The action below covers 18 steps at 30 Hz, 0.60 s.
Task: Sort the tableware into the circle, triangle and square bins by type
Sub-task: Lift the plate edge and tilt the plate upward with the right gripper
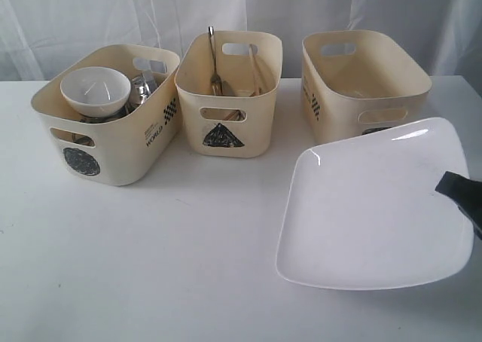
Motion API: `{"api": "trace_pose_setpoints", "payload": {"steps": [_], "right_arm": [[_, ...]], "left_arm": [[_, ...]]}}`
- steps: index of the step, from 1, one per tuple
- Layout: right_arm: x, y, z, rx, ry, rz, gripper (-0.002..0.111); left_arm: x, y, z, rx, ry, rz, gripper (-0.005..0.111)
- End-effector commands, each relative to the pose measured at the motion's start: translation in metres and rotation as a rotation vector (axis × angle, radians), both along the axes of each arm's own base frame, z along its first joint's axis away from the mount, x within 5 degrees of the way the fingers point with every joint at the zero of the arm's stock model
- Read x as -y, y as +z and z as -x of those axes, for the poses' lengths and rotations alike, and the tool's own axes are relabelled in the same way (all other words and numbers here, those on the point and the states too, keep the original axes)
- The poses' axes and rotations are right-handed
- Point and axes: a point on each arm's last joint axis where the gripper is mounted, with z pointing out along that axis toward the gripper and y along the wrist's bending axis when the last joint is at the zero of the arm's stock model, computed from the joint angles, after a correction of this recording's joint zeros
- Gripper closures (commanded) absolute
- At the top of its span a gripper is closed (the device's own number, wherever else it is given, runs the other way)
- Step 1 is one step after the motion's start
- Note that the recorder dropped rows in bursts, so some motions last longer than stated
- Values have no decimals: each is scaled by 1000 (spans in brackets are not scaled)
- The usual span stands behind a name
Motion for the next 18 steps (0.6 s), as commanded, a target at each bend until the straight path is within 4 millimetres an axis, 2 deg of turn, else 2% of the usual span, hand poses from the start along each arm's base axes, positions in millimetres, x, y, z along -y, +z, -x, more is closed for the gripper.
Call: {"api": "trace_pose_setpoints", "payload": {"steps": [1, 18], "right_arm": [[0, 9, 1, 50, 19, 4, 108], [1, 46, -3, 188, 32, 63, 108]], "left_arm": [[0, -1, 0, -4, 4, 8, 81], [0, -1, 0, -4, 4, 8, 81]]}}
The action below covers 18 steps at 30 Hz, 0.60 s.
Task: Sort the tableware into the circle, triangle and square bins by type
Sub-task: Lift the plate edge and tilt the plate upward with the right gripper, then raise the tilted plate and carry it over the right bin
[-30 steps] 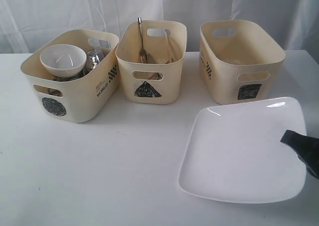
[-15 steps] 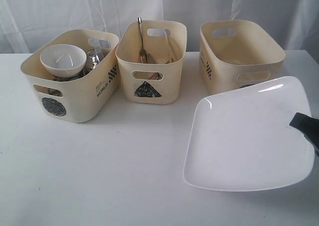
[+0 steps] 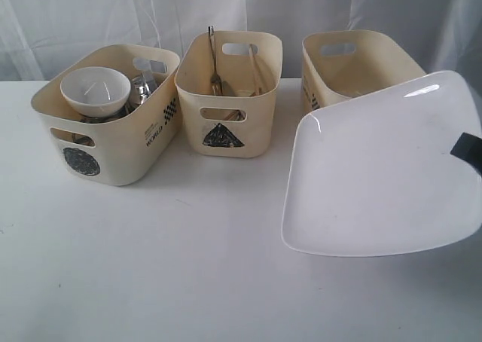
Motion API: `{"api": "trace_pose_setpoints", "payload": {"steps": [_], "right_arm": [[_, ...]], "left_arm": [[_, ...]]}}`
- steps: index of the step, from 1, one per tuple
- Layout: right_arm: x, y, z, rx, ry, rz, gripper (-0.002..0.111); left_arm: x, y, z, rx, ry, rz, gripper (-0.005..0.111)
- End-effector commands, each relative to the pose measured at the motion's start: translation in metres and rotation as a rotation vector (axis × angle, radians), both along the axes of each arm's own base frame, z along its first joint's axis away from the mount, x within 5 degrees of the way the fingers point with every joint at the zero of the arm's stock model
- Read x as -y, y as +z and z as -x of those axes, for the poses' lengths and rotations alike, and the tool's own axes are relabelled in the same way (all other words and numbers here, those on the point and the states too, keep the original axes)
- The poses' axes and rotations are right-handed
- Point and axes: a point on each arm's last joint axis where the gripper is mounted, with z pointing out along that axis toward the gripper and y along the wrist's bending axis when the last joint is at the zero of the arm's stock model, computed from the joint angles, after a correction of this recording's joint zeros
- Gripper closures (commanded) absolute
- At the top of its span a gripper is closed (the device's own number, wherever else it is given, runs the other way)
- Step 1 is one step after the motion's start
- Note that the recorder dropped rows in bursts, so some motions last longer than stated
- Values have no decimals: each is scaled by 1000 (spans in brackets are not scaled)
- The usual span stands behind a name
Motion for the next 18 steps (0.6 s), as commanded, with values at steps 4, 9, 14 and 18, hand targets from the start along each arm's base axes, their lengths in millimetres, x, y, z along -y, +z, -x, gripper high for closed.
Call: {"api": "trace_pose_setpoints", "payload": {"steps": [4, 9, 14, 18], "right_arm": [[0, 31, -5, 113, 22, 71, 108], [1, 55, -8, 187, 27, 106, 108], [2, 72, -15, 227, 16, 208, 108], [3, 80, -23, 235, 3, 254, 108]], "left_arm": [[0, -1, 0, -4, 4, 8, 81], [0, -1, 0, -4, 4, 8, 81], [0, -1, 0, -4, 4, 8, 81], [0, -1, 0, -4, 4, 8, 81]]}}
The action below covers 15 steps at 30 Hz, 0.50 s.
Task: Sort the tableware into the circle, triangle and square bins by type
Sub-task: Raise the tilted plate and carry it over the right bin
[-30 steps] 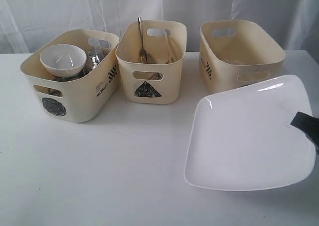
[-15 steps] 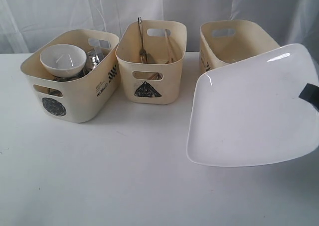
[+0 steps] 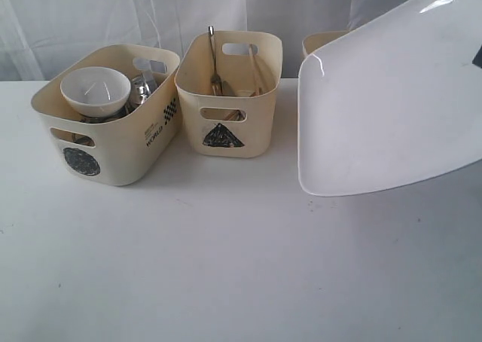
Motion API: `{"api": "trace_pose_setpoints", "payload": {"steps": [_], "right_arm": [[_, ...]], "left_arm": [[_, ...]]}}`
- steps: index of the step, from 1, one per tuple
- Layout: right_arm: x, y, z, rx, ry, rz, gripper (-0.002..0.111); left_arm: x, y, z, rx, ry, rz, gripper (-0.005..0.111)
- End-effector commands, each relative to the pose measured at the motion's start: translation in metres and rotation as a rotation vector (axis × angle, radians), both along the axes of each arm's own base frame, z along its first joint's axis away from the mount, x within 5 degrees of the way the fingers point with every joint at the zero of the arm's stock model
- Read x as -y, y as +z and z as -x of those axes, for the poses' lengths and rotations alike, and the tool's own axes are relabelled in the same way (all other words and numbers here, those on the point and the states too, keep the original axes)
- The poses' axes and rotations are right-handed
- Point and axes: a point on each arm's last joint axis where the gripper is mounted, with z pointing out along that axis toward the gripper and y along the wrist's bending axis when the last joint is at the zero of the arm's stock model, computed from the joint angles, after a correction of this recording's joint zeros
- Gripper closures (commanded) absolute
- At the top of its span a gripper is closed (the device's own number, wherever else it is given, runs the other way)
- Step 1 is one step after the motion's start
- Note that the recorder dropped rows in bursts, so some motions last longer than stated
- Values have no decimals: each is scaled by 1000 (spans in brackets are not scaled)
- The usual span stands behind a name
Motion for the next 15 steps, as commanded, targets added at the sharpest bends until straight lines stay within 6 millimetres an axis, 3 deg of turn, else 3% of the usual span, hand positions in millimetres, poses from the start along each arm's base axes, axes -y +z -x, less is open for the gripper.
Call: {"api": "trace_pose_setpoints", "payload": {"steps": [1, 15], "right_arm": [[1, 15, -8, 31, -15, 60, 108], [0, 46, -36, 90, -67, 167, 108]], "left_arm": [[0, -1, 0, -4, 4, 8, 81], [0, -1, 0, -4, 4, 8, 81]]}}
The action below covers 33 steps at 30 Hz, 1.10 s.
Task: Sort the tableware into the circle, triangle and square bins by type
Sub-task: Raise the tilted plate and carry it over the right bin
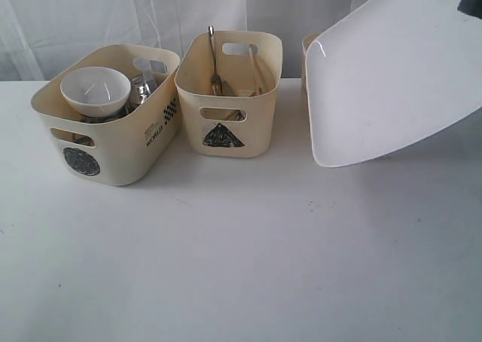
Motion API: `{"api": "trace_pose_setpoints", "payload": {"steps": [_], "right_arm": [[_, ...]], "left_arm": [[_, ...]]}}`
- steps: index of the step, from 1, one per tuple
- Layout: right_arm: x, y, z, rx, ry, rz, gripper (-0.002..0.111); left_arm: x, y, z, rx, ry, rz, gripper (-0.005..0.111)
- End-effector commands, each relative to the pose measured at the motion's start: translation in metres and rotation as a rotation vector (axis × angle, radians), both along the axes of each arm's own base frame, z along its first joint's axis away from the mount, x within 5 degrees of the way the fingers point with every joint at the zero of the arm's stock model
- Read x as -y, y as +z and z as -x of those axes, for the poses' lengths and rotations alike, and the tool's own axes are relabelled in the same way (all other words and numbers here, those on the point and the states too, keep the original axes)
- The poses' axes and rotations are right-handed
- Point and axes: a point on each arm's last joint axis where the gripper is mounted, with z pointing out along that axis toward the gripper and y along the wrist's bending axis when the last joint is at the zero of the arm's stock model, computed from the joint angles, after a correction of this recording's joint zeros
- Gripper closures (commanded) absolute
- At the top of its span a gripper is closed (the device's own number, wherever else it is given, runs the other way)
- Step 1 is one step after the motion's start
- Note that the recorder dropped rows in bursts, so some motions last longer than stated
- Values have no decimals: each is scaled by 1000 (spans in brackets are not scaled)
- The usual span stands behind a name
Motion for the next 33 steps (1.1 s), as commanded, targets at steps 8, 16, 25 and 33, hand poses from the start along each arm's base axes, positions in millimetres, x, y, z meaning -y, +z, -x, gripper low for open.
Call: {"api": "trace_pose_setpoints", "payload": {"steps": [8, 16, 25, 33], "right_arm": [[-1, 41, -33, 97, -57, 168, 108], [-4, 63, -67, 146, -126, 291, 108], [-1, 74, -101, 157, -212, 299, 108], [9, 58, -132, 77, -248, 382, 108]], "left_arm": [[0, -1, 0, -4, 4, 8, 81], [0, -1, 0, -4, 4, 8, 81], [0, -1, 0, -4, 4, 8, 81], [0, -1, 0, -4, 4, 8, 81]]}}
